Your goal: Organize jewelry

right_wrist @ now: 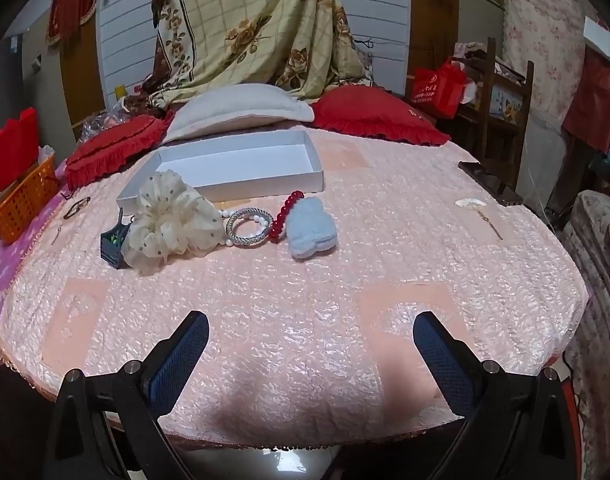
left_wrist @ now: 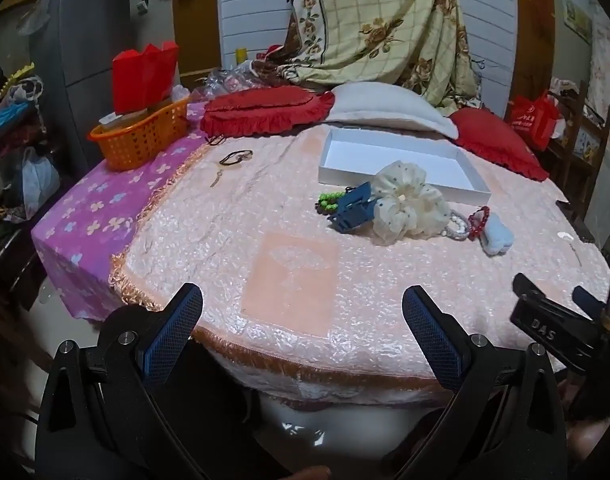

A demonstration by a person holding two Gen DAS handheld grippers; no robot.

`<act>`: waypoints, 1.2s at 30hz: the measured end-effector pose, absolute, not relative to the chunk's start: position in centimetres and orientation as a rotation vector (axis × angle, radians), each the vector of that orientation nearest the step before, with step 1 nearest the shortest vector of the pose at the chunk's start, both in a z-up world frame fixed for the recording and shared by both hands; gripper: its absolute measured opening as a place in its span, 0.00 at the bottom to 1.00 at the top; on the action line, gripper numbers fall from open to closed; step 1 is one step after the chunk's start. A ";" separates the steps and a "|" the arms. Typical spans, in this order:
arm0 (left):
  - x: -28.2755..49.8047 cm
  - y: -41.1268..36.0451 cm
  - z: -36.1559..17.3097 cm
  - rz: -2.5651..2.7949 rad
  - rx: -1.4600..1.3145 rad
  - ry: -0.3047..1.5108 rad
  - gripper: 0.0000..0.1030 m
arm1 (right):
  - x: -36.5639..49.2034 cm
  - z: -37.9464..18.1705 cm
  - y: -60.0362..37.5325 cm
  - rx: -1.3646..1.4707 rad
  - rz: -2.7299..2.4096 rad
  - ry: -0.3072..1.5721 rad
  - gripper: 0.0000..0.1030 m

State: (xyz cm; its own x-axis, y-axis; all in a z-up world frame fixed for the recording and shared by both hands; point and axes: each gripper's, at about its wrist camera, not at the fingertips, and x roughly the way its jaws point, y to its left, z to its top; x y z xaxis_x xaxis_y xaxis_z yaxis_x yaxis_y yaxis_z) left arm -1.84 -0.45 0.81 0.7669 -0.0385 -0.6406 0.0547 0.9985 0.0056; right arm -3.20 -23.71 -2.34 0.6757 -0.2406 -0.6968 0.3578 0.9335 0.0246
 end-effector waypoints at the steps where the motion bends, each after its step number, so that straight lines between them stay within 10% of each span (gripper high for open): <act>1: -1.9 -0.5 0.8 -0.052 0.025 0.695 0.98 | -3.2 -2.3 -23.7 0.165 -0.338 0.761 0.99; 36: -1.2 -0.8 -0.3 -0.148 0.006 0.764 0.98 | -3.0 -2.6 -23.5 0.162 -0.332 0.758 0.99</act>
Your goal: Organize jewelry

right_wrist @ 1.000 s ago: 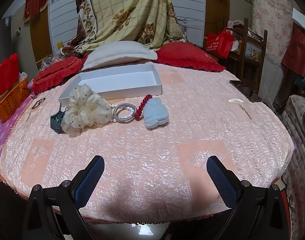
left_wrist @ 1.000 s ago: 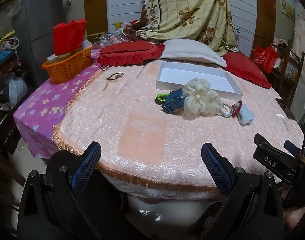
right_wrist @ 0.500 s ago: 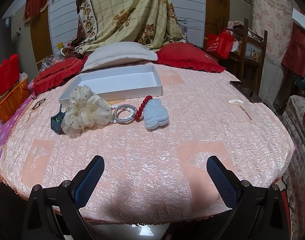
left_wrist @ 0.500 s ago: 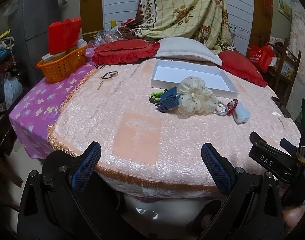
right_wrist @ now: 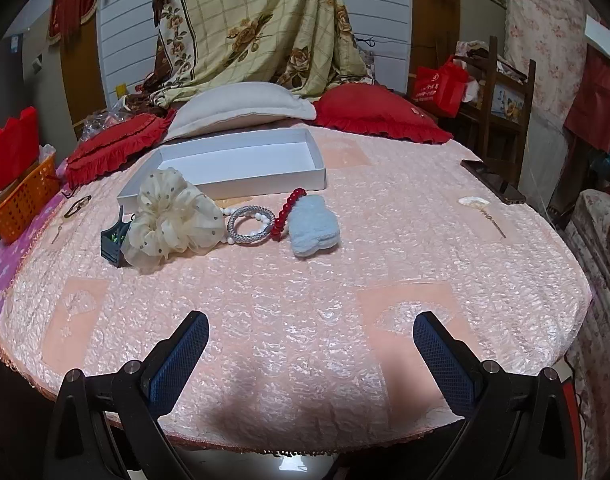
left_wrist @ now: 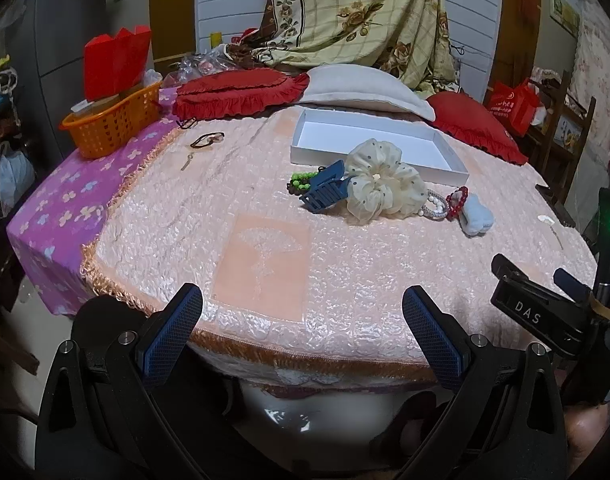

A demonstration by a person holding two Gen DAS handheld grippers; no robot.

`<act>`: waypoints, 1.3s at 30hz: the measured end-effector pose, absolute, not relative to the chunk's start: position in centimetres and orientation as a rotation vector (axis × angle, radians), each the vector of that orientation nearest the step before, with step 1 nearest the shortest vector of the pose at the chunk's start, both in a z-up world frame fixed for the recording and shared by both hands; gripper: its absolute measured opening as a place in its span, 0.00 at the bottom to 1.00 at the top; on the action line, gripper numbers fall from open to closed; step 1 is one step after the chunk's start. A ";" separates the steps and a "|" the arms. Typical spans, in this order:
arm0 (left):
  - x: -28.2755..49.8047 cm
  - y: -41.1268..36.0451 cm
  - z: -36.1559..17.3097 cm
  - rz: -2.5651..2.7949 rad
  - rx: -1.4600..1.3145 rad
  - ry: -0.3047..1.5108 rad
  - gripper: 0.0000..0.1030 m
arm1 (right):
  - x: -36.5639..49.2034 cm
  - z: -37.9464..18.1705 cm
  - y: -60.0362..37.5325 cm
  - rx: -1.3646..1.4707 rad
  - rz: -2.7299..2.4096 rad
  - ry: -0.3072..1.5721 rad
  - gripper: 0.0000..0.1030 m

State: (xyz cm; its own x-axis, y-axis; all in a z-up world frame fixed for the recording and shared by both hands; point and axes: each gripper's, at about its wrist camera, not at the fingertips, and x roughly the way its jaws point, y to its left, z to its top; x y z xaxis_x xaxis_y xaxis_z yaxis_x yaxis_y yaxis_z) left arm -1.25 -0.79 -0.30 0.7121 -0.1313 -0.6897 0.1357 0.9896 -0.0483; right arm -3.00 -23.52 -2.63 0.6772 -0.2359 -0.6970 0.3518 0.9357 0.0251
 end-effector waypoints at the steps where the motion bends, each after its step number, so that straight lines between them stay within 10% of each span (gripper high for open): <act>1: -1.3 -0.7 -0.3 -0.151 0.000 0.765 0.98 | -3.0 -2.7 -23.4 0.160 -0.330 0.760 0.99; 39: 0.9 -2.0 -2.1 -0.135 0.035 0.842 0.98 | -3.9 -2.3 -24.3 0.161 -0.282 0.635 0.98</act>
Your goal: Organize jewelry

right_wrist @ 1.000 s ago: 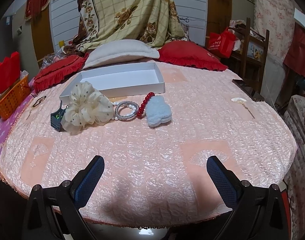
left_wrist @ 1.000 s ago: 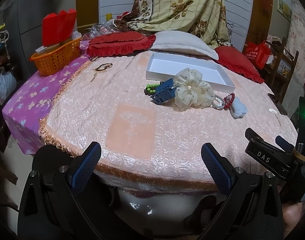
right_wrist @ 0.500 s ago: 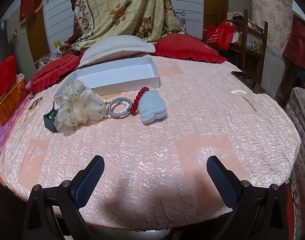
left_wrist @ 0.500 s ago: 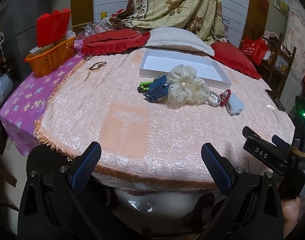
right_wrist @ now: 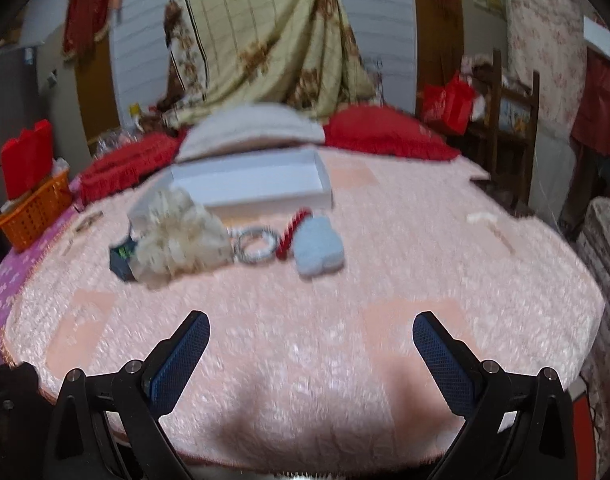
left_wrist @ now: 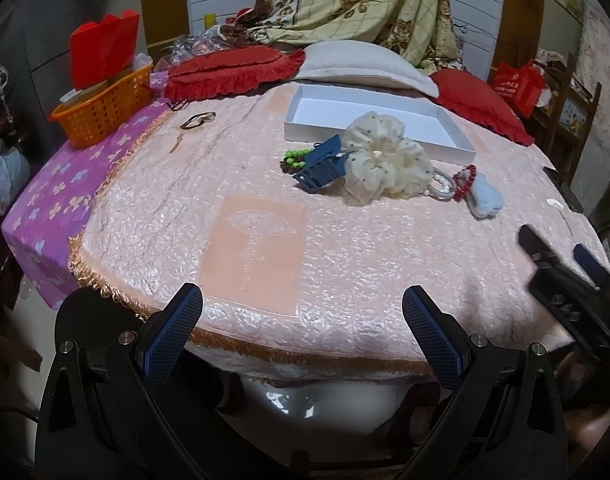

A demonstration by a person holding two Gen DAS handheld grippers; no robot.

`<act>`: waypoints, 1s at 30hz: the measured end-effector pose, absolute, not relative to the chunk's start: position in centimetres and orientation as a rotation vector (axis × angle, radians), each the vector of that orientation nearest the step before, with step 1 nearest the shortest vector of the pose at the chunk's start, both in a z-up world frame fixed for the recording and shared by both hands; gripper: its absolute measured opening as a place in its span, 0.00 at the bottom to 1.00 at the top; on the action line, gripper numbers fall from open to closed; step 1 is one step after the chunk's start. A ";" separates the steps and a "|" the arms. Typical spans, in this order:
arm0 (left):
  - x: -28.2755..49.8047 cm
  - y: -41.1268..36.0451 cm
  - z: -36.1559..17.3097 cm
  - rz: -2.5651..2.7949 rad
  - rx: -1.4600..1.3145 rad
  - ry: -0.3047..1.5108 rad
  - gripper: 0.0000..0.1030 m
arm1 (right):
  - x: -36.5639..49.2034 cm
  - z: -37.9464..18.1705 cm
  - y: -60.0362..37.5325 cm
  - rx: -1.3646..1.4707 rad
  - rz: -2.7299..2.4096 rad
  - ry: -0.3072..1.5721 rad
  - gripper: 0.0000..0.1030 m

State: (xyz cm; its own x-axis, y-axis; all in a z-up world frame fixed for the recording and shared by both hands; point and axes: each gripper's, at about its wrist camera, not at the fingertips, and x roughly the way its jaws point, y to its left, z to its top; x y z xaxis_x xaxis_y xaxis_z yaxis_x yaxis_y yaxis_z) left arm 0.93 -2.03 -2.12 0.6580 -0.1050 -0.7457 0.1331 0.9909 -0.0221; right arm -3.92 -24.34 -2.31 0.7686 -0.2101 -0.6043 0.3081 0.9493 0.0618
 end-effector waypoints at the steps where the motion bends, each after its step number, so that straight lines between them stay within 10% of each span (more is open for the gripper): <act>1: 1.3 -1.8 -2.2 -0.128 0.029 0.845 0.98 | -3.9 -1.8 -24.4 0.155 -0.266 0.618 0.98; 30: 21.1 -9.0 -2.4 -0.492 0.102 0.918 0.92 | 9.4 -6.2 -32.5 0.262 -0.069 0.846 0.71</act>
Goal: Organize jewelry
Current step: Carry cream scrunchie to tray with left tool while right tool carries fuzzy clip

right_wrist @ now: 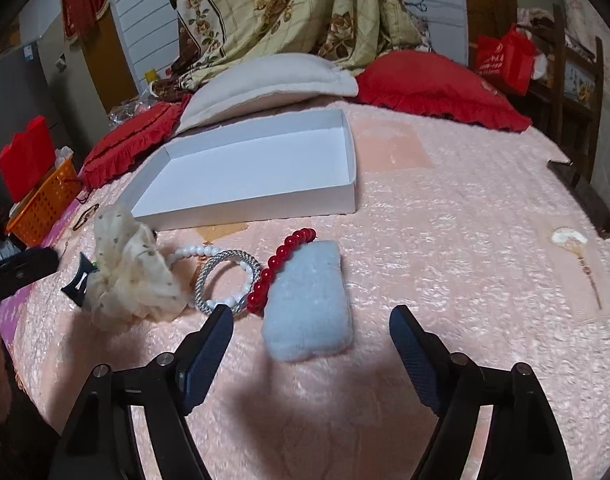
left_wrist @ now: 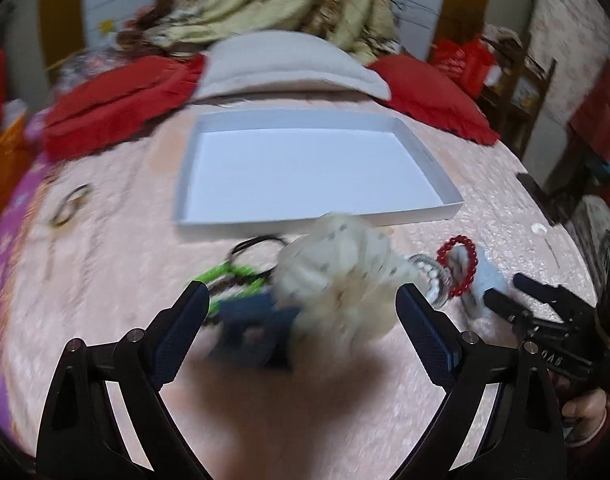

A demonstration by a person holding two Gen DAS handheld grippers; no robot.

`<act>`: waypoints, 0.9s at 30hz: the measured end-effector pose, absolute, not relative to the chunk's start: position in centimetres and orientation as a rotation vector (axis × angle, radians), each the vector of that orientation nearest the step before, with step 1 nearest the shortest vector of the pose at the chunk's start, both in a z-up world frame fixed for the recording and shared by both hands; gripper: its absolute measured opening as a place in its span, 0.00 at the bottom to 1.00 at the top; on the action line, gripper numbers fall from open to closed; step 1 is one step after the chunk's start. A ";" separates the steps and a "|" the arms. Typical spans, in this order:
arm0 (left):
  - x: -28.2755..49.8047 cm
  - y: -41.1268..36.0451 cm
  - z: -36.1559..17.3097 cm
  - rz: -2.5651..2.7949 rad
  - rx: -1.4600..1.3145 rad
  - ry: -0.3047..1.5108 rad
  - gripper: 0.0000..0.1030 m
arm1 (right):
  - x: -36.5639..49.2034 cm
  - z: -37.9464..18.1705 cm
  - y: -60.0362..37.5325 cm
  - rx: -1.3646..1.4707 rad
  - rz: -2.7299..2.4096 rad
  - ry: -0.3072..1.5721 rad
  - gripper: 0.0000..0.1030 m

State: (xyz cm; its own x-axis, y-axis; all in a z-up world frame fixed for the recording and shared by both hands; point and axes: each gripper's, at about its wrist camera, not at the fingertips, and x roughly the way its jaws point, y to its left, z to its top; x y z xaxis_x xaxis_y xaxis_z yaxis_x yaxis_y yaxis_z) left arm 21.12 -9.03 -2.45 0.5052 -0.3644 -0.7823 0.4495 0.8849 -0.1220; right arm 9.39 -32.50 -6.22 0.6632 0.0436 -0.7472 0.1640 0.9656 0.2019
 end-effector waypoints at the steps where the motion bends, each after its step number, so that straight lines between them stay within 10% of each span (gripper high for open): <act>1: 21.8 -9.5 -2.7 -0.505 0.106 0.932 0.92 | 9.7 -6.4 -32.6 0.272 -0.063 0.851 0.68; 6: 24.4 -11.4 -4.2 -0.568 0.114 0.987 0.87 | 10.5 -7.6 -33.0 0.308 -0.047 0.874 0.57; 11: 24.8 -12.5 -5.8 -0.621 0.098 1.105 0.19 | 10.7 -8.7 -33.7 0.372 -0.009 0.904 0.48; 27: 16.7 -8.2 4.2 -0.649 0.081 0.856 0.13 | 5.0 -4.7 -34.0 0.363 -0.038 0.864 0.34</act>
